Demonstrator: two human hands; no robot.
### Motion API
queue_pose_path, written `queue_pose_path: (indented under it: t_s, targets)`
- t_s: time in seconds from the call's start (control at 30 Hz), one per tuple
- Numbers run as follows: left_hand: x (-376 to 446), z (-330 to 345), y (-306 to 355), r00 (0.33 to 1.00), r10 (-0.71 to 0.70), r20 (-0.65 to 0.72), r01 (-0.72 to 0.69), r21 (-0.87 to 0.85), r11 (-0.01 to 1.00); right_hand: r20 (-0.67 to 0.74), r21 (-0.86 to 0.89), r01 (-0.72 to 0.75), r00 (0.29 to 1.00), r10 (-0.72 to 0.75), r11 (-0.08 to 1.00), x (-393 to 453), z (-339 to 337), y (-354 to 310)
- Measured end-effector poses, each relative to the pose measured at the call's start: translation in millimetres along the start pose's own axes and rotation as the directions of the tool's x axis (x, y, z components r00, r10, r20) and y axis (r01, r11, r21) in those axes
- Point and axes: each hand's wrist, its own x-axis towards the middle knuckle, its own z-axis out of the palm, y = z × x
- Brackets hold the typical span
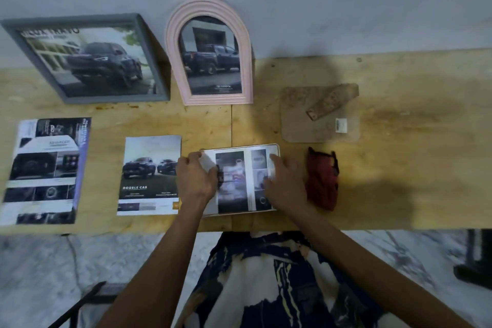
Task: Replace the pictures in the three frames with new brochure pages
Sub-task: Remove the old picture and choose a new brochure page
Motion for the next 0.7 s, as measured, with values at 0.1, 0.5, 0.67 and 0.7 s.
queue_pose_path:
  t_s: [0.1, 0.5, 0.67, 0.7]
  targets:
    - [8, -6, -12, 0.998, 0.024, 0.063, -0.026, 0.026, 0.999, 0.052, 0.000, -0.039, 0.998, 0.039, 0.999, -12, 9, -9]
    - [13, -15, -21, 0.988, 0.115, 0.104, -0.099, -0.145, 0.984, -0.037, -0.109, -0.122, 0.992, 0.119, 0.987, -23, 32, -23]
    - [-3, -19, -27, 0.978, 0.190, 0.085, -0.150, -0.348, 0.926, -0.083, -0.137, -0.165, 0.984, 0.155, 0.977, -25, 41, -23]
    - [-4, -21, -29, 0.973, 0.222, 0.063, -0.183, -0.375, 0.909, -0.096, -0.139, -0.166, 0.983, 0.154, 0.976, -24, 43, -24]
